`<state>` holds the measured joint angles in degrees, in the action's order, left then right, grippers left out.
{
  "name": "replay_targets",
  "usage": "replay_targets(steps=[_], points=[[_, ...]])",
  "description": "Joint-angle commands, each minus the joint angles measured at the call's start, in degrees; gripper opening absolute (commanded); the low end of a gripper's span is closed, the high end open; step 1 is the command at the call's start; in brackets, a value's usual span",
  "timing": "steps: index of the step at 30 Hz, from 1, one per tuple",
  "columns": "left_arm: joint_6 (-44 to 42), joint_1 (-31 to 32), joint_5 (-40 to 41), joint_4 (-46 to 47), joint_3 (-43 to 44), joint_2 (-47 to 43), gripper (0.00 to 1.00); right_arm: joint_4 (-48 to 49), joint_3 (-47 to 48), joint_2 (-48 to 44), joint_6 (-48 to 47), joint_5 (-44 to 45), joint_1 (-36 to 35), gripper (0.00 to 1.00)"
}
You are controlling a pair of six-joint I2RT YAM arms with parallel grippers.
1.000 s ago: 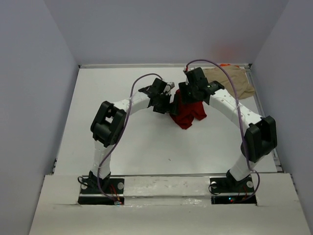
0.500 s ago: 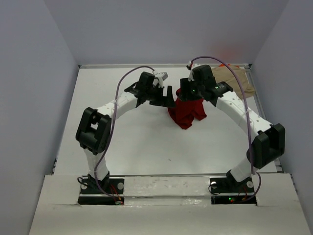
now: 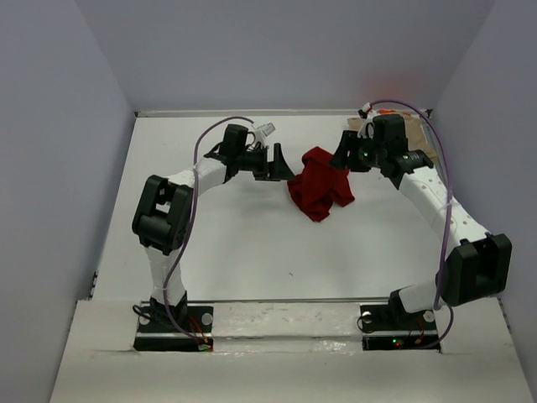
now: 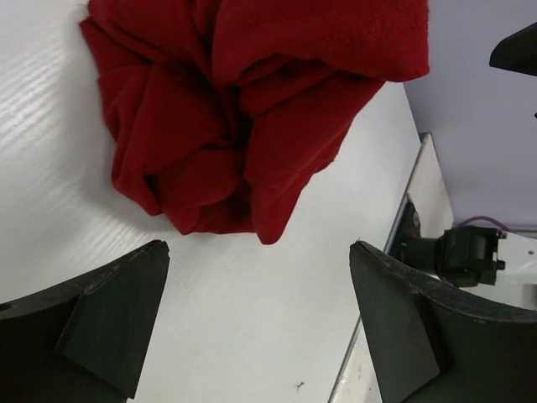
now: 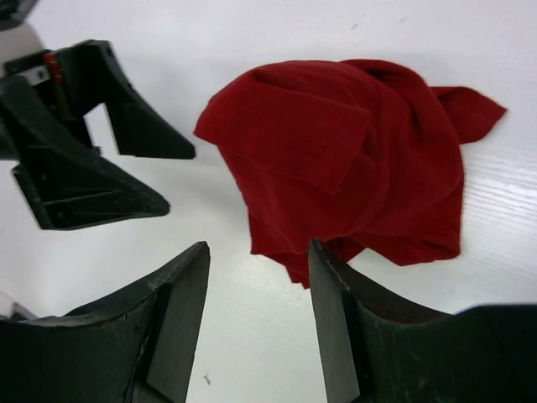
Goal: Fold and stack the t-shirts
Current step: Flatten the tshirt out
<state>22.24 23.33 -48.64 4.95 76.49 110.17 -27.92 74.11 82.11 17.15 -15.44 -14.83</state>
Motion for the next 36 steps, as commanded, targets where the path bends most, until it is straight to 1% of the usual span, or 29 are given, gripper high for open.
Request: replay_targets(steps=[1, 2, 5, 6, 11, 14, 17, 18, 20, 24, 28, 32, 36], points=[[6.9, 0.6, -9.8, 7.3, -1.3, 0.9, 0.99, 6.2, -2.0, -2.2, 3.7, -11.5, 2.3, 0.56], [9.3, 0.6, -11.1, 9.3, -2.0, 1.5, 0.99, 8.4, -2.6, -2.6, 5.8, -15.4, 3.8, 0.56], [10.4, 0.5, -10.4, 9.7, -2.6, 1.2, 0.99, 11.4, -5.3, -3.7, 9.9, -20.8, 7.3, 0.55], [10.4, 0.5, -10.2, 9.7, -2.6, 1.2, 0.99, 11.9, -5.3, -3.7, 9.9, -20.9, 7.3, 0.55], [8.5, 0.0, -8.6, 4.9, -1.0, 4.0, 0.99, 13.8, -10.5, -3.4, 12.0, -22.5, 14.2, 0.55], [7.5, -0.2, -7.2, 1.7, 0.2, 4.4, 0.99, 14.6, -12.8, -2.6, 11.6, -23.1, 14.2, 0.54], [4.1, -0.4, -1.8, -4.8, 3.5, 4.8, 0.99, 16.4, -15.6, -1.0, 11.9, -20.9, 14.2, 0.54], [2.8, -0.6, 0.5, -7.0, 5.1, 5.1, 0.99, 17.1, -17.3, 1.0, 11.9, -21.2, 14.2, 0.53], [2.3, -0.7, 2.1, -9.2, 5.9, 5.0, 0.99, 19.6, -19.3, 3.0, 11.7, -23.0, 14.2, 0.50], [1.8, -1.0, 4.0, -10.5, 7.5, 4.5, 0.99, 20.7, -18.8, 5.3, 10.6, -23.1, 14.2, 0.49], [2.1, -0.9, 3.9, -10.7, 8.9, 5.2, 0.99, 19.6, -15.9, 5.4, 9.1, -22.3, 14.2, 0.49], [2.4, -0.7, 3.6, -10.4, 9.6, 6.4, 0.99, 18.3, -11.3, 7.7, 7.7, -22.6, 14.2, 0.49], [2.3, -0.6, 3.6, -10.1, 9.1, 6.8, 0.99, 18.3, -8.7, 10.3, 7.9, -23.5, 14.2, 0.49]])
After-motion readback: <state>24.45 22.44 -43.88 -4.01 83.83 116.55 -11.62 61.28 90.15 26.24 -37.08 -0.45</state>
